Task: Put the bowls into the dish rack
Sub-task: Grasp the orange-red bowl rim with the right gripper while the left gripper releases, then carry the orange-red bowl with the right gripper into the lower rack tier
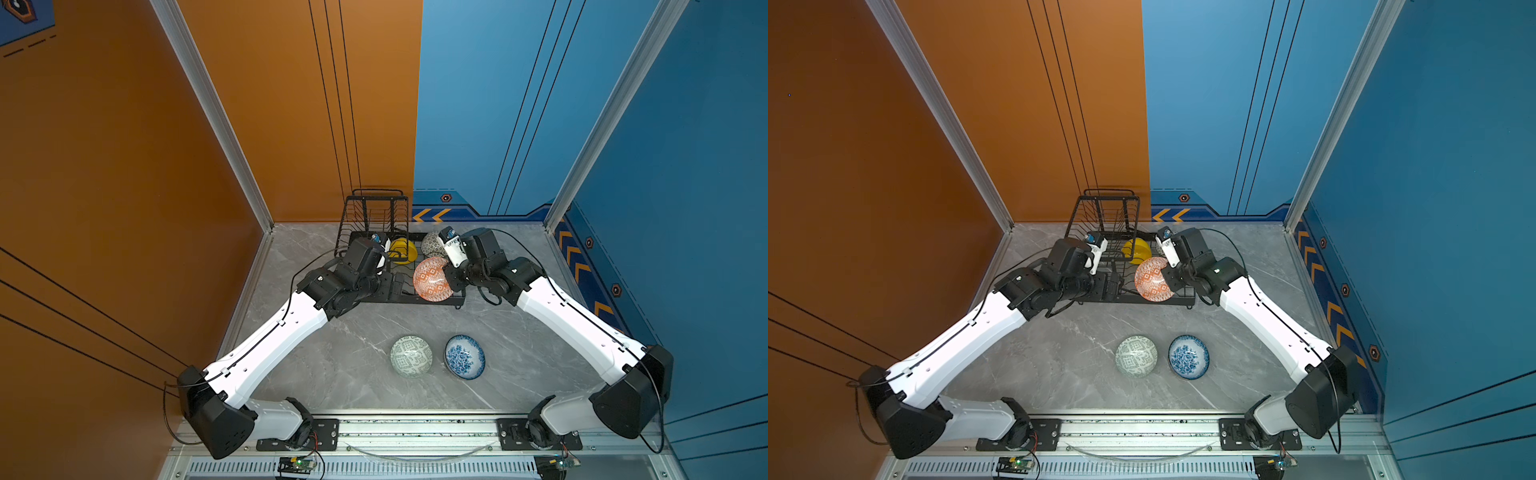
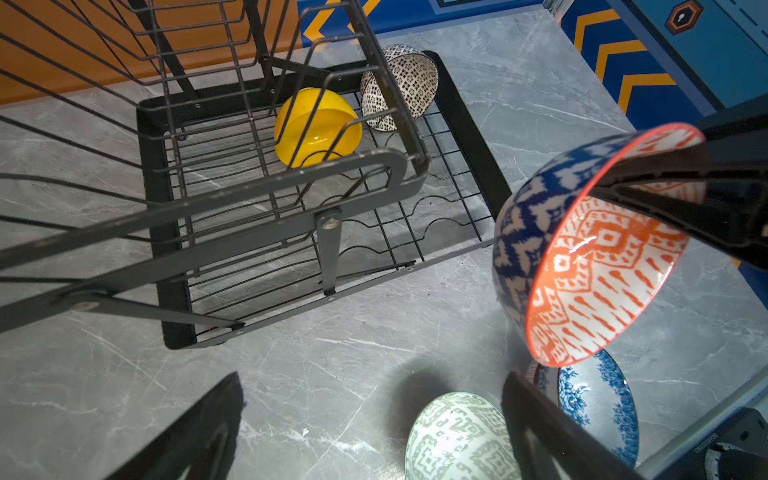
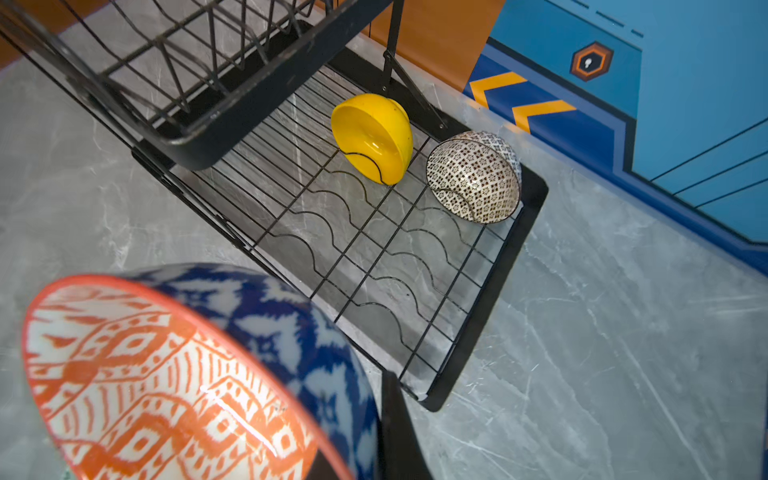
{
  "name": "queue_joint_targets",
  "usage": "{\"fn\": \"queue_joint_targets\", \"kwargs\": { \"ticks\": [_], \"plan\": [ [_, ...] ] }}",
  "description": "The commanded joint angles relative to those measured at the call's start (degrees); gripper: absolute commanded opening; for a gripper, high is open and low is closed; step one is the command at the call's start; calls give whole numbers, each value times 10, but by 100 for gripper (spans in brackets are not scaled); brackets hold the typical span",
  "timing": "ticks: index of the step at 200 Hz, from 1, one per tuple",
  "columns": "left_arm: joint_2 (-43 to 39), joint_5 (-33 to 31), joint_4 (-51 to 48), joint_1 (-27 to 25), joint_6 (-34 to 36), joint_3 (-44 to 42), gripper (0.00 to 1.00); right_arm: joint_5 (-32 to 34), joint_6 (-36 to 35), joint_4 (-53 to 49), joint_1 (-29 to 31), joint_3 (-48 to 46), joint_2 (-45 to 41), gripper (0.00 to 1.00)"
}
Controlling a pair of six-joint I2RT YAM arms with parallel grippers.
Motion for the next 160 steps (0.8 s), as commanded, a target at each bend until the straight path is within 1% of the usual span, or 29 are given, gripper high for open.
{"fn": "queue_joint_targets", "kwargs": {
  "ticks": [1,45,57,78,109,143,160],
  "plan": [
    [7,20,-24,10,15,17,98,36,-121,84,-3,-25,-18,0],
    [9,29,-24,18,17,16,98,97,-260,298,9,-129,-37,0],
    [10,32,-24,20,20,16,98,113,-302,370,13,-161,-39,0],
    [13,35,-24,21,31,16,98,122,-369,474,16,-205,-34,0],
    [17,28,-23,21,51,21,98,137,-447,556,25,-229,-9,0],
    [17,15,-23,21,76,23,98,160,-548,634,35,-245,33,0],
    [17,10,-22,21,85,23,98,170,-578,667,37,-247,54,0]
  ]
}}
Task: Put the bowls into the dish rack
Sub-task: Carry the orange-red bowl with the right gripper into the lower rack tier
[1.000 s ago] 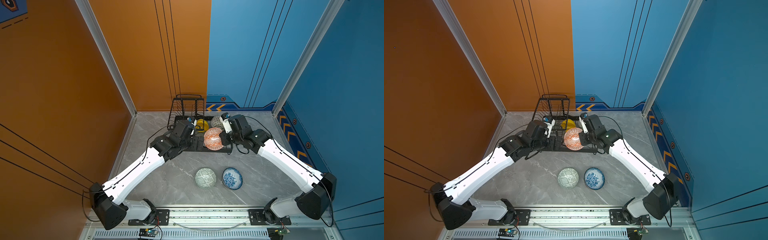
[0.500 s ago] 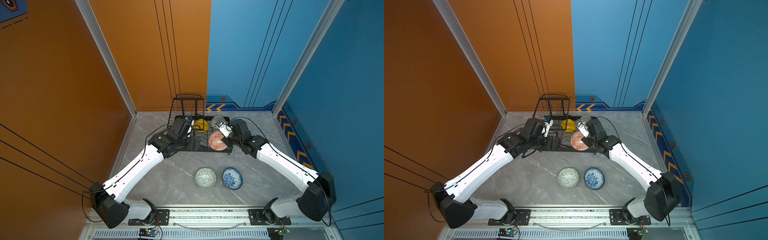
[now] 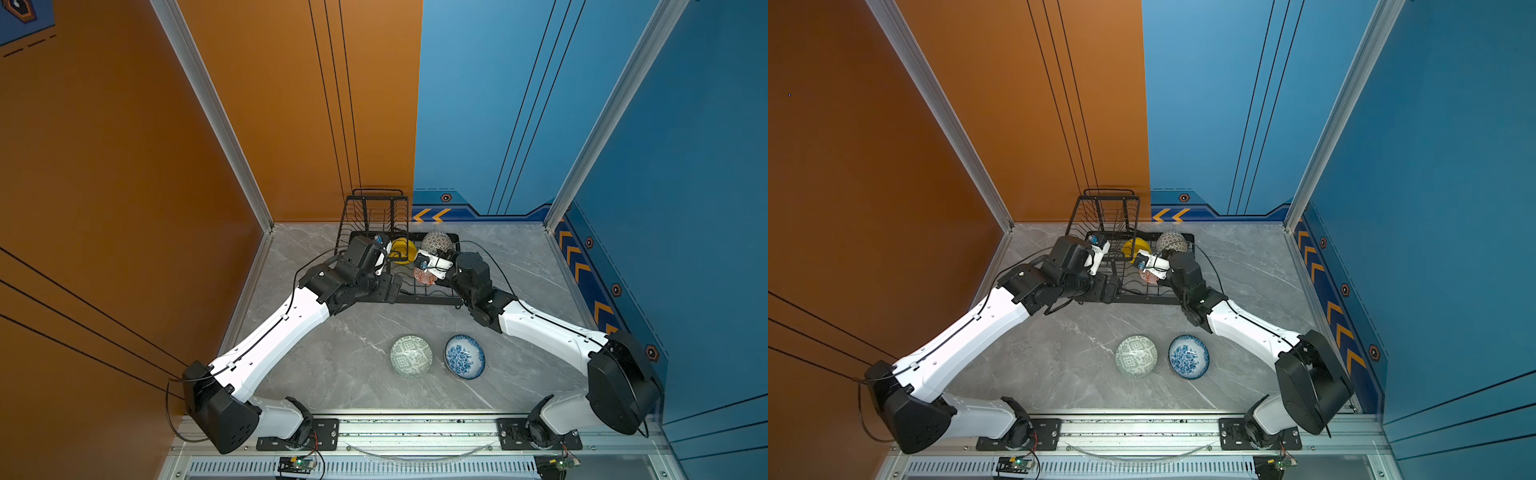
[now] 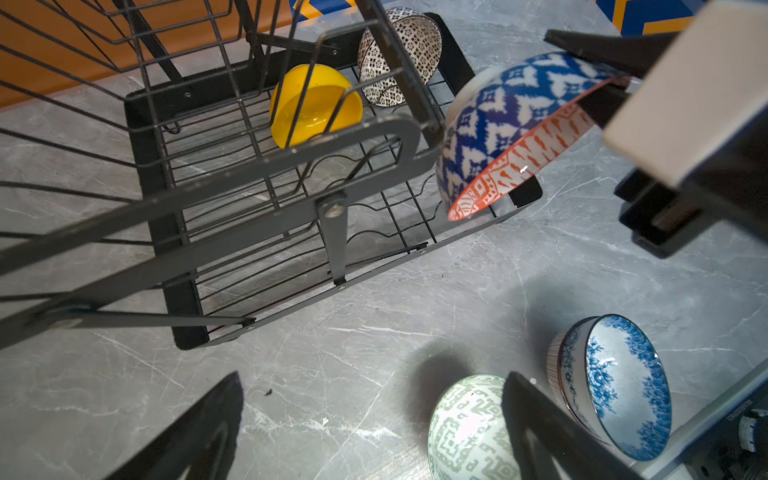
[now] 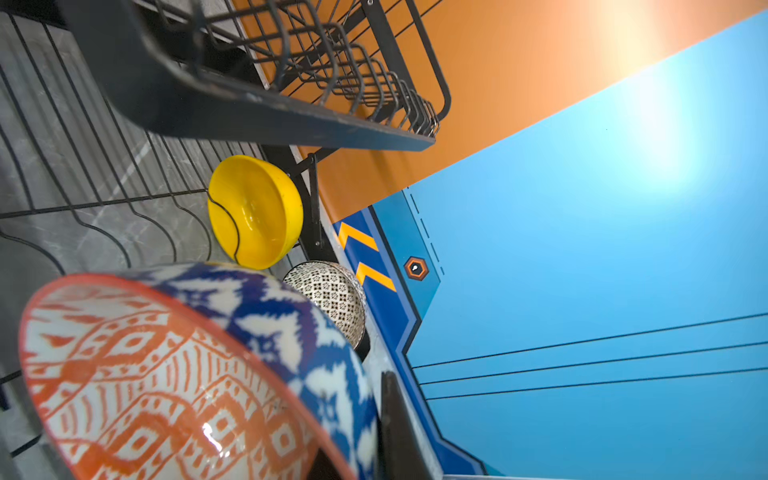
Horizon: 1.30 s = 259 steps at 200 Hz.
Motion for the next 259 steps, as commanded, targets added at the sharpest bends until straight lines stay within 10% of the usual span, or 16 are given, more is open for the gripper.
{"fn": "queue_joint_targets", "kwargs": {
  "ticks": [1,259],
  "plan": [
    [2,-10,-7,5,28,19,98,31,-83,111,5,-10,24,0],
    [-7,-18,-8,8,38,15,98,90,-229,248,-9,139,289,0]
  ]
}}
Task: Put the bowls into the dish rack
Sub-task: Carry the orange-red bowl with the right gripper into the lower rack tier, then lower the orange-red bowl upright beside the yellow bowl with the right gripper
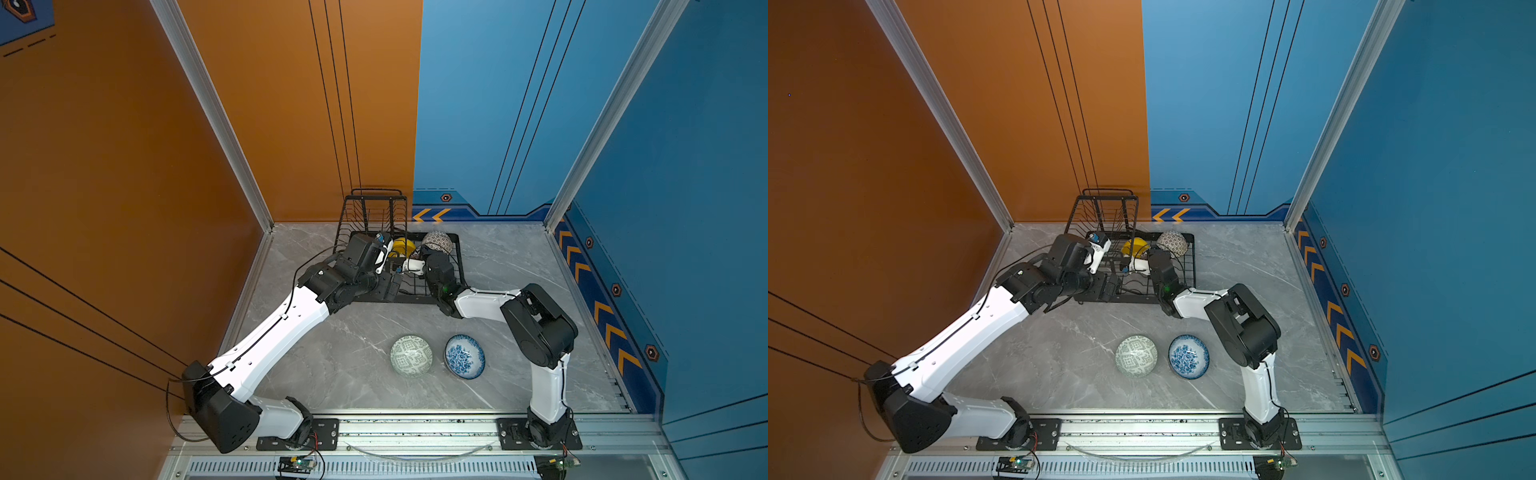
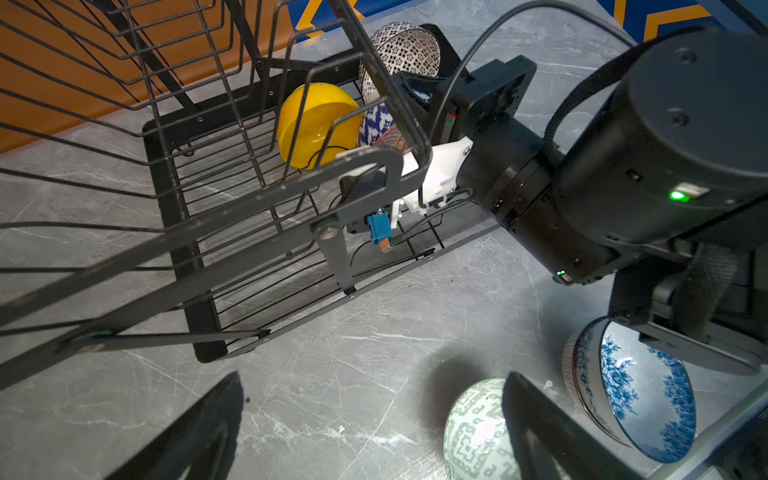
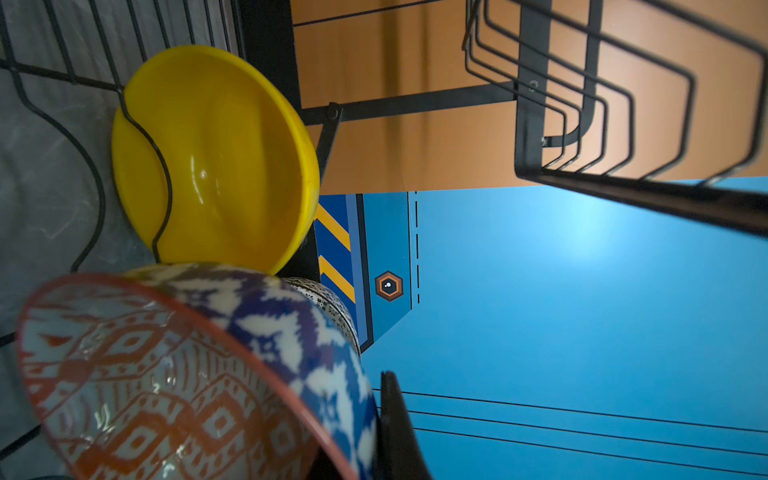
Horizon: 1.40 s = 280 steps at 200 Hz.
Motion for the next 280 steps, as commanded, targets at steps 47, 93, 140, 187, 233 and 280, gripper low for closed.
{"fn": "queue_joint_targets", "kwargs": {
  "ticks": [47,93,140,187,233,280],
  "plan": [
    [-10,-5,-8,9,8,5,98,18,-4,24,2,59,31,0],
    [-16,-4,-9,12,8,2,98,20,5,20,9,70,42,0],
    [-19,-2,-9,13,6,0,98,22,26,16,16,76,42,0],
    [-21,0,-9,15,6,-3,98,25,52,5,28,85,68,0],
    [-26,1,-9,18,6,-6,98,34,60,5,33,101,88,0],
    [-31,1,-9,22,6,-14,98,47,57,17,34,127,116,0]
  ]
}}
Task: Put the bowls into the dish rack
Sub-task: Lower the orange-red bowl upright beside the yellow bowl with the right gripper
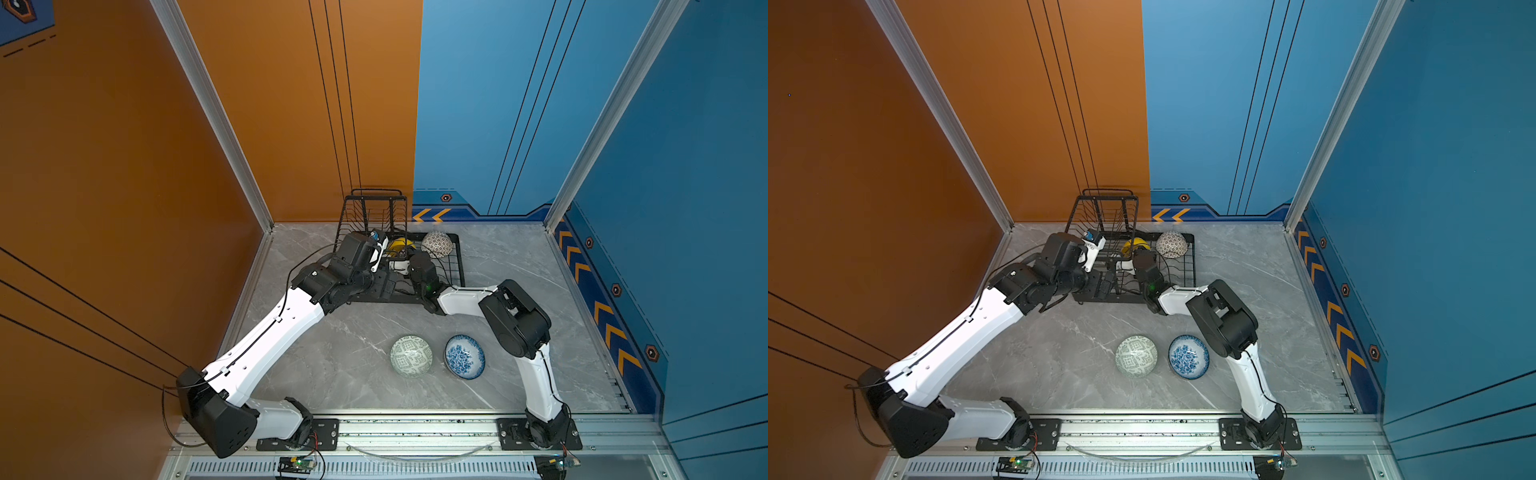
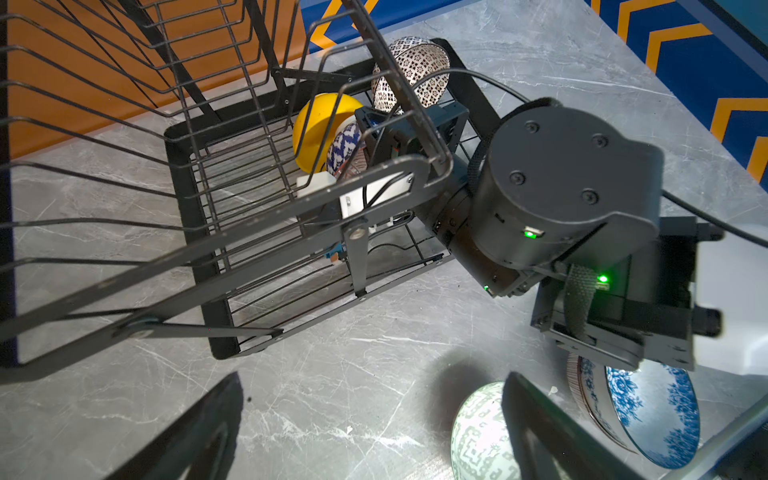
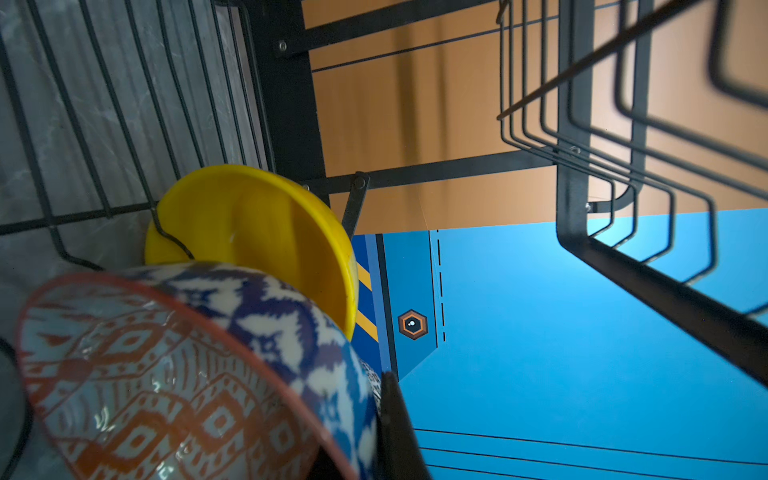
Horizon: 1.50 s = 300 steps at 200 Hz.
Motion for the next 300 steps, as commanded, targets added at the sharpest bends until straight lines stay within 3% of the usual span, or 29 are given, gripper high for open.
{"fn": "queue_joint_targets", "kwargs": {
  "ticks": [1,127,300],
  "plan": [
    [-16,1,-9,8,4,-11,98,25,14,25,3,26,17,0],
    [-20,4,-1,13,-8,-24,98,15,33,8,5,9,15,0],
    [-29,4,20,12,-13,-43,98,55,44,-50,23,27,6,1]
  ]
}}
